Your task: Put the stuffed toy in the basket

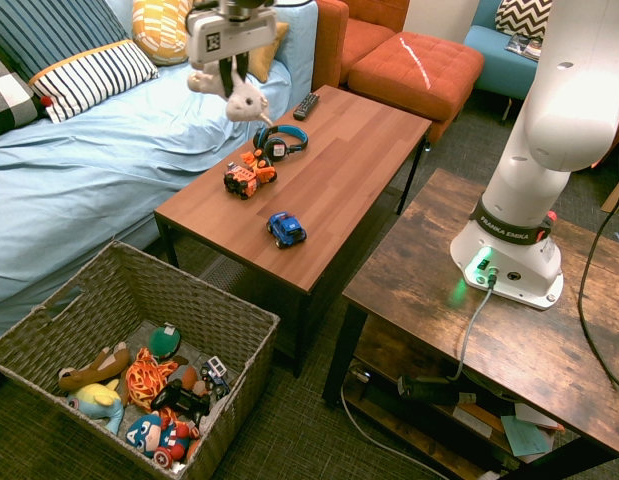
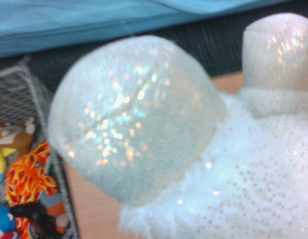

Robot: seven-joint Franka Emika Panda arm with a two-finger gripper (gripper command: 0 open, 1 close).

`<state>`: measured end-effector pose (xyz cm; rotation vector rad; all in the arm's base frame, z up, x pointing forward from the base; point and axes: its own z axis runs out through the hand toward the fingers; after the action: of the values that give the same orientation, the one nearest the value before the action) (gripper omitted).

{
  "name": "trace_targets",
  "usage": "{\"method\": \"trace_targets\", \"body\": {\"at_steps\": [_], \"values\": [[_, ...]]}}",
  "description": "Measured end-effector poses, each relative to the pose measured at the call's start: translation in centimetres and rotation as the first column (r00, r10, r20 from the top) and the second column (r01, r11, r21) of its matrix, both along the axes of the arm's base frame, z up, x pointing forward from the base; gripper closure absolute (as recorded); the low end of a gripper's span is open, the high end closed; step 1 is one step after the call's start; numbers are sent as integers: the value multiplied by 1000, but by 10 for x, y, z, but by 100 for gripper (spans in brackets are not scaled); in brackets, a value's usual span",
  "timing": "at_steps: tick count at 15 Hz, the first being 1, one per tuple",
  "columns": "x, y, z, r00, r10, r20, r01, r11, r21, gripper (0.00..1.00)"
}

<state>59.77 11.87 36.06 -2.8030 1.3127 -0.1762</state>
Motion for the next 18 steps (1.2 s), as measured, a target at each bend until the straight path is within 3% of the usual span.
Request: {"method": "trace_targets", "body": {"at_steps": [6,9,10,13,18], "values": [[-13,204,-21,981,194,2,-194,981,9,100],[-33,271,-62,963,266,-45,-265,964,24,100],[-40,286,-80,959,276,-68,-275,961,26,0],[-52,305,-109,951,291,-105,-290,957,20,0],[-46,296,-112,956,274,-106,-275,961,10,0]]}}
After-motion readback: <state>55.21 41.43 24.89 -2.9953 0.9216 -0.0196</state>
